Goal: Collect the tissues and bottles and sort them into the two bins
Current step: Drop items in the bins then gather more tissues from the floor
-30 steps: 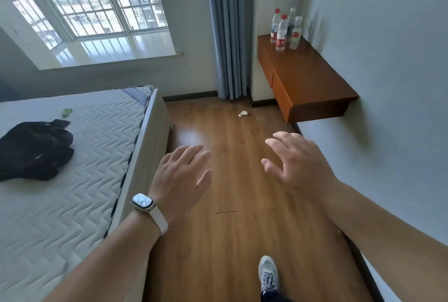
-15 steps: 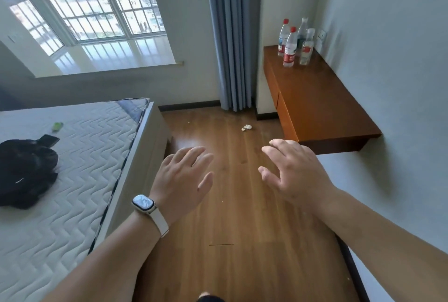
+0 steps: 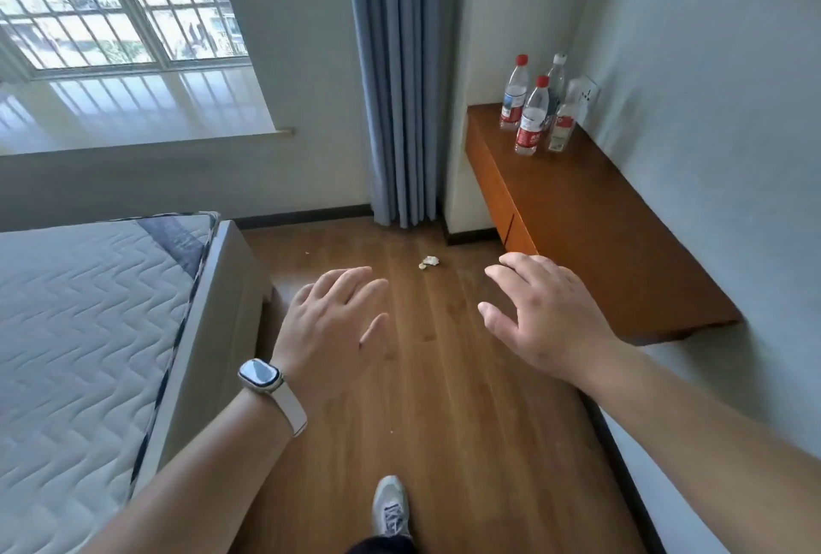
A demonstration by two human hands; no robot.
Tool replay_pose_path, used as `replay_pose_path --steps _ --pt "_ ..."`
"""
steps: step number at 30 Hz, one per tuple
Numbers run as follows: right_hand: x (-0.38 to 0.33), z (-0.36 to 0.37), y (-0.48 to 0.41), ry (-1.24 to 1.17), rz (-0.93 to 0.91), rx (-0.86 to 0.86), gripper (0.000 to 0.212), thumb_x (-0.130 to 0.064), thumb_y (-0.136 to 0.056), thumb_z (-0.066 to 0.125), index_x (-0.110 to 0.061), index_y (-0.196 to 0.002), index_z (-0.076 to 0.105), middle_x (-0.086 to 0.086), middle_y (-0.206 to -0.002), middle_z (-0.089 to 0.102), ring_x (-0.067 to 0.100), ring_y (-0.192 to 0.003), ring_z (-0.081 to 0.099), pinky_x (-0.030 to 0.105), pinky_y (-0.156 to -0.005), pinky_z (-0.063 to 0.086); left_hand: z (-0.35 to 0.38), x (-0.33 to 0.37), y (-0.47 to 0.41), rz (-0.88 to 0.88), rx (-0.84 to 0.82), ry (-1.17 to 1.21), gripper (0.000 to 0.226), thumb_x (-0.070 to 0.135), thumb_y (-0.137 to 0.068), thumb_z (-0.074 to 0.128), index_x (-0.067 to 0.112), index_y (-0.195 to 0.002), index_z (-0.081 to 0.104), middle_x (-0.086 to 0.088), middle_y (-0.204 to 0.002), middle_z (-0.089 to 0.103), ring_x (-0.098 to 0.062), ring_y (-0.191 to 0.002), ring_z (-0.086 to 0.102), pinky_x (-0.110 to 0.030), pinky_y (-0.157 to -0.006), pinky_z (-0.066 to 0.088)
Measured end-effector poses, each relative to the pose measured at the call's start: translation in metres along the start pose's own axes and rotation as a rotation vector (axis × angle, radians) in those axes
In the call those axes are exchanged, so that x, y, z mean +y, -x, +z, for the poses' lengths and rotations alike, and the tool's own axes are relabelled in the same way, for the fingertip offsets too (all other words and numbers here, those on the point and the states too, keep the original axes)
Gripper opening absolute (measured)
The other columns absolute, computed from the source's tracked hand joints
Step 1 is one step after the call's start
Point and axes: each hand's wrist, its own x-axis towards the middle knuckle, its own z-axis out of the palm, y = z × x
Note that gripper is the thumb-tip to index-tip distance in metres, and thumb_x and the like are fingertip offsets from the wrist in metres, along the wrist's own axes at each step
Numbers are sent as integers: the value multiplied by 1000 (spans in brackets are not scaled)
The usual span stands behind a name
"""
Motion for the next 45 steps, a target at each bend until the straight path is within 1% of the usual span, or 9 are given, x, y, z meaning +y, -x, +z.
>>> replay_pose_path --steps 7,12,18,24,30,33,36,39,45 --pt "-22 5 -124 54 9 60 56 -51 -89 38 -13 -122 62 7 -125 59 27 -113 55 43 -91 46 21 -89 -93 62 19 46 38 40 -89 51 25 -122 60 3 -128 59 -22 -119 53 -42 -91 47" --pt "-20 22 -170 67 28 23 57 -52 -91 36 -14 -126 60 6 -130 57 24 -119 52 41 -96 45 37 -124 -135 65 29 82 39 41 -90 51 25 -124 60 5 -128 58 -20 -120 51 -41 -92 46" --pt "7 49 -228 40 47 2 55 -51 -90 38 -13 -123 61 6 -126 58 26 -115 54 43 -92 47 68 -155 -182 57 -17 86 40 42 -89 51 25 -124 61 4 -128 58 -20 -119 51 -39 -91 46" --pt "51 96 -312 20 25 -32 53 -50 -90 40 -15 -124 60 5 -127 58 25 -117 53 42 -95 45 117 -184 -257 50 -67 62 39 42 -89 51 25 -123 61 3 -129 59 -22 -119 53 -42 -91 47" --pt "116 148 -435 -46 25 -82 50 -49 -88 40 -13 -115 61 6 -117 59 28 -106 55 44 -86 47 174 -210 -368 8 -158 61 40 42 -89 49 24 -122 62 3 -128 59 -22 -119 54 -41 -92 47" --pt "149 166 -485 -78 57 -107 49 -49 -87 41 -12 -111 62 7 -114 59 29 -104 55 44 -83 47 201 -218 -421 31 -172 87 37 37 -88 54 22 -121 63 3 -129 59 -21 -119 53 -41 -91 47" --pt "178 185 -524 -74 40 -143 50 -49 -87 40 -12 -113 62 8 -115 59 30 -105 55 45 -84 48 227 -226 -465 37 -162 82 38 35 -88 56 21 -122 63 0 -131 58 -24 -120 54 -42 -91 47" --pt "200 201 -554 -91 30 -214 53 -50 -86 37 -12 -115 61 8 -119 58 31 -108 54 46 -86 47 253 -236 -499 29 -201 86 40 34 -88 58 21 -126 61 -1 -134 56 -26 -123 52 -45 -94 45" --pt "217 247 -585 -131 119 -281 49 -48 -85 39 -15 -116 59 5 -123 55 29 -111 50 45 -86 46 312 -265 -540 91 -273 91 37 30 -86 63 19 -121 60 -3 -130 59 -27 -121 53 -44 -90 47"
